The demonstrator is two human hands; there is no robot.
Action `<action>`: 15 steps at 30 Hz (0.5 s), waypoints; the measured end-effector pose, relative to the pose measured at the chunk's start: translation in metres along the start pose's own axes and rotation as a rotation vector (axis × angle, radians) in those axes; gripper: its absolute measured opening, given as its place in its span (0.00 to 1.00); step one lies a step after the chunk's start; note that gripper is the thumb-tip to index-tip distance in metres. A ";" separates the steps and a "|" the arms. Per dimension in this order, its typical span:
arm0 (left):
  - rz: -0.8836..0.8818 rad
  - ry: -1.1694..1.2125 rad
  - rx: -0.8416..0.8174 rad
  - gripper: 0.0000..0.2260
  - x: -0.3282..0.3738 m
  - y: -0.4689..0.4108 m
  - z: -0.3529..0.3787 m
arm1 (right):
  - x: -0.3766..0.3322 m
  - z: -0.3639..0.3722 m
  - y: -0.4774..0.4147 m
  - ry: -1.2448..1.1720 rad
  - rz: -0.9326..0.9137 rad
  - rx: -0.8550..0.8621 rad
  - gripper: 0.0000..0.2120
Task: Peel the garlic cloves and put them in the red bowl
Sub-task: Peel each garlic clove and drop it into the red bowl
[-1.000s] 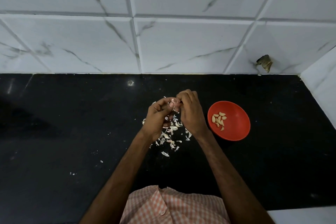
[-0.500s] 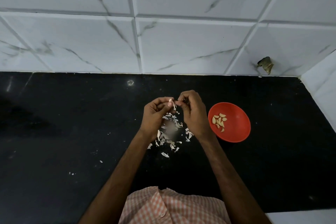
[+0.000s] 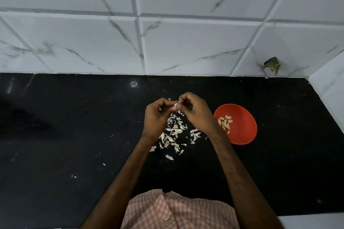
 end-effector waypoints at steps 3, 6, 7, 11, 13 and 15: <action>0.068 -0.159 0.014 0.04 -0.002 -0.002 -0.002 | -0.002 0.000 0.000 -0.096 0.069 0.006 0.05; 0.166 -0.335 0.034 0.05 0.005 -0.003 -0.003 | -0.001 0.004 0.001 -0.158 0.129 0.013 0.05; 0.199 -0.369 0.038 0.05 0.007 -0.003 -0.003 | 0.000 0.004 0.000 -0.165 0.148 0.019 0.05; 0.309 -0.486 0.047 0.03 0.010 -0.005 -0.005 | 0.002 0.003 -0.001 -0.212 0.202 0.006 0.06; 0.316 -0.501 0.048 0.03 0.010 -0.005 -0.005 | 0.001 0.002 0.000 -0.266 0.212 -0.016 0.06; 0.318 -0.505 0.043 0.04 0.010 -0.005 -0.006 | 0.000 0.002 0.001 -0.298 0.217 -0.026 0.07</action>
Point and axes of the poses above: each hand's wrist, its own y-axis away from the middle knuckle, its own z-axis out of the palm, x = y × z, the point moved 2 cm from there along -y, towards the middle knuckle, and after that the axes turned 2 degrees about -y, right-handed, at the moved point
